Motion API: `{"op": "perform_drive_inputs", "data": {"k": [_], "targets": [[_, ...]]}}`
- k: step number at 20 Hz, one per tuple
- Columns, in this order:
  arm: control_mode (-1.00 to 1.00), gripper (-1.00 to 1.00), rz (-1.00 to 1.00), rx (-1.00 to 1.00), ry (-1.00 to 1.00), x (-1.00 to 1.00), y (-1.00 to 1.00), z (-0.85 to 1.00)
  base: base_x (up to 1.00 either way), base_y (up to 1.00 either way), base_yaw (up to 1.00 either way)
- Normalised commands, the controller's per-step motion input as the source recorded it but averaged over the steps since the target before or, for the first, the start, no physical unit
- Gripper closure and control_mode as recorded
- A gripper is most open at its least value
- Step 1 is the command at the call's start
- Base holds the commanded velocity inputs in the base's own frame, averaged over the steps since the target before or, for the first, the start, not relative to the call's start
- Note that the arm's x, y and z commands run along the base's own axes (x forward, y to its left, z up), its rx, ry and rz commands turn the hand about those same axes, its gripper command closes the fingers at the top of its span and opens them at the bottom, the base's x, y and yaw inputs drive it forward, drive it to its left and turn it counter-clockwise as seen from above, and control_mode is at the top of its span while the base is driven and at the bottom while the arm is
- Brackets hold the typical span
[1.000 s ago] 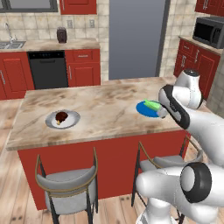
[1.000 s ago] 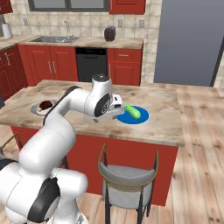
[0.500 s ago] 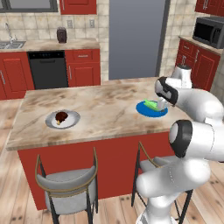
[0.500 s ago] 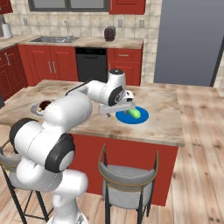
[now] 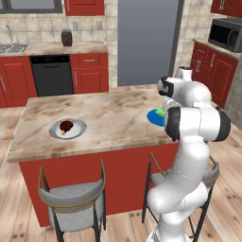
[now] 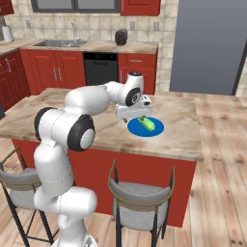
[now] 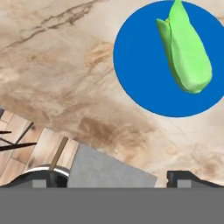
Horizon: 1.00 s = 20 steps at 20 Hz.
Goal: Transport the steak and corn to the fridge. Place the steak on the rack containing meat and place the corn on the rack containing the vegetable, ensuring meats and vegetables are on different racks.
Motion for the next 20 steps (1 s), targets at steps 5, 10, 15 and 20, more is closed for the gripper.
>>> {"op": "perform_drive_inputs", "data": {"k": [5, 10, 15, 20], "targets": [[-1.00, -1.00, 0.05, 0.00, 0.01, 0.33, -0.33, -0.32, 0.00, 0.00, 0.00], [-1.00, -1.00, 0.09, 0.00, -0.02, 0.21, -0.27, -0.30, 0.00, 0.00, 0.00], [-1.00, -1.00, 0.03, 0.00, -0.16, 0.13, 0.00, -0.27, 0.00, 0.00, 0.00], [-1.00, -1.00, 0.00, 0.00, -0.11, 0.24, 0.00, -0.28, 0.00, 0.00, 0.00]]}}
